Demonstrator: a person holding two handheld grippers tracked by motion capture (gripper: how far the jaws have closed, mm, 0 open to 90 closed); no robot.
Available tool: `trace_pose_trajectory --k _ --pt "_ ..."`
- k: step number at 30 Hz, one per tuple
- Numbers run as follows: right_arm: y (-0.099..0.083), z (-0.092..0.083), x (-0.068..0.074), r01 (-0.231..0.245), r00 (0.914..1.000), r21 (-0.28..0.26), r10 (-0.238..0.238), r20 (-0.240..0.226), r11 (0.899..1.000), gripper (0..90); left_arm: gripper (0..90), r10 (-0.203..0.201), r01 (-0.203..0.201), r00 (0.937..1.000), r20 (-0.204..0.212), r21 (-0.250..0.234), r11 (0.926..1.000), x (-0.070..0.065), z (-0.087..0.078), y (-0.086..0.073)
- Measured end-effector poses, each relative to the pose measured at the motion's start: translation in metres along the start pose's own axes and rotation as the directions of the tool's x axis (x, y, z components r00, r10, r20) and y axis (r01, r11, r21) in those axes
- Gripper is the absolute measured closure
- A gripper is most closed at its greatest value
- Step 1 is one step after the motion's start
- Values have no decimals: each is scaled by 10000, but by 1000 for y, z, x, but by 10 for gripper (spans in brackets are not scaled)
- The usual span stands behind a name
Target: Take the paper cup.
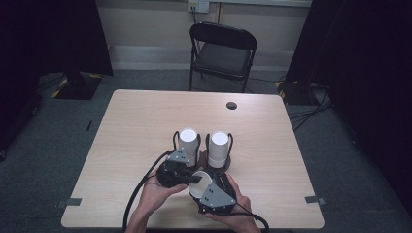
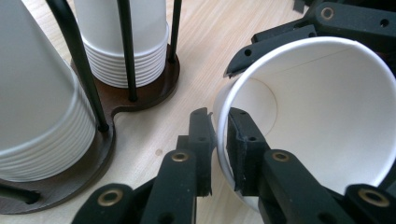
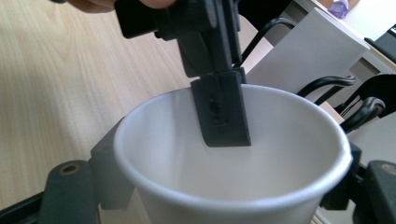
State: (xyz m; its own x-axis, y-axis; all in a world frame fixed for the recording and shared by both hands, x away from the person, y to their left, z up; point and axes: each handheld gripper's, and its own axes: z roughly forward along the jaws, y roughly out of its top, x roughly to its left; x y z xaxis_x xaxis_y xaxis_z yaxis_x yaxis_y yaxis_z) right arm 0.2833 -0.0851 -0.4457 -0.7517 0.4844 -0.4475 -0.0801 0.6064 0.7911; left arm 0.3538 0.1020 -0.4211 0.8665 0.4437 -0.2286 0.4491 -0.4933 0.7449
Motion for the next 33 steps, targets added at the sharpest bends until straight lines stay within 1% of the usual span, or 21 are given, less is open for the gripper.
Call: trace_pose_trajectory --k 1,4,8,10,13,14,15,16,17,19,20,21,22,23,25,28,29,30,31,32,33 --pt "0 0 0 0 10000 0 0 0 10000 242 796 -36 37 10000 56 -80 10000 0 0 -1" --pt "-1 1 0 -102 9999 37 102 -8 9999 242 791 -84 85 10000 27 -221 9997 1 0 -4" --pt "-2 1 -1 -275 9996 -1 275 6 9996 242 777 9 -10 10000 -14 -299 9996 0 -1 -4" --pt "-2 1 -2 -347 9994 -21 347 60 9994 242 763 -26 23 10000 -68 -413 9991 0 -2 -4" --pt "-4 -1 -4 -547 9985 -99 548 71 9985 243 746 64 -74 9998 -172 -568 9984 -2 -4 -4" --pt "-5 -2 -5 -700 9975 -147 701 93 9974 243 725 77 -92 9997 -227 -700 9975 -3 -4 -5" --pt "-5 -2 -5 -700 9975 -147 701 93 9974 243 725 109 -132 9995 -310 -768 9970 -3 -4 -5" --pt "-5 -2 -6 -763 9970 -167 765 101 9969 243 706 209 -256 9986 -496 -946 9952 -5 -5 -5" --pt "-7 -3 -8 -932 9955 -206 935 129 9954 244 676 260 -319 9981 -553 -1098 9934 -6 -6 -5" --pt "-7 -3 -8 -1023 9946 -245 1027 147 9944 244 668 320 -402 9973 -667 -1250 9913 -6 -6 -5" --pt "-8 -4 -9 -1150 9932 -262 1154 132 9930 244 657 276 -365 9974 -664 -1367 9899 -7 -6 -6" --pt "-8 -5 -10 -1302 9914 -289 1305 101 9911 245 620 345 -447 9967 -731 -1432 9887 -7 -7 -6" --pt "-9 -5 -11 -1506 9885 -342 1510 79 9880 246 620 346 -454 9967 -733 -1504 9876 -7 -7 -6" --pt "-9 -6 -12 -1589 9872 -357 1592 53 9867 246 608 370 -492 9964 -766 -1643 9852 -7 -7 -7" --pt "-11 -6 -13 -1789 9838 -379 1791 4 9831 246 567 389 -529 9958 -831 -1741 9833 -7 -8 -7" --pt "-12 -7 -14 -1860 9825 -360 1863 56 9819 246 526 46 -256 9942 -1070 -1953 9804 -5 -9 -8" --pt "-12 -8 -15 -1957 9805 -390 1962 79 9799 248 505 -93 -137 9940 -1093 -2078 9781 -4 -9 -9" --pt "-13 -8 -16 -1997 9797 -392 2002 92 9791 248 499 -333 103 9950 -936 -2360 9717 -1 -11 -12" --pt "-13 -8 -16 -2019 9792 -392 2025 117 9786 248 490 -333 103 9950 -936 -2360 9717 -1 -11 -12" --pt "-13 -8 -16 -2019 9792 -392 2025 117 9786 248 490 -368 127 9949 -938 -2454 9693 0 -11 -12" --pt "-14 -8 -17 -2107 9774 -380 2113 117 9768 248 465 -417 166 9946 -952 -2511 9678 1 -11 -13"
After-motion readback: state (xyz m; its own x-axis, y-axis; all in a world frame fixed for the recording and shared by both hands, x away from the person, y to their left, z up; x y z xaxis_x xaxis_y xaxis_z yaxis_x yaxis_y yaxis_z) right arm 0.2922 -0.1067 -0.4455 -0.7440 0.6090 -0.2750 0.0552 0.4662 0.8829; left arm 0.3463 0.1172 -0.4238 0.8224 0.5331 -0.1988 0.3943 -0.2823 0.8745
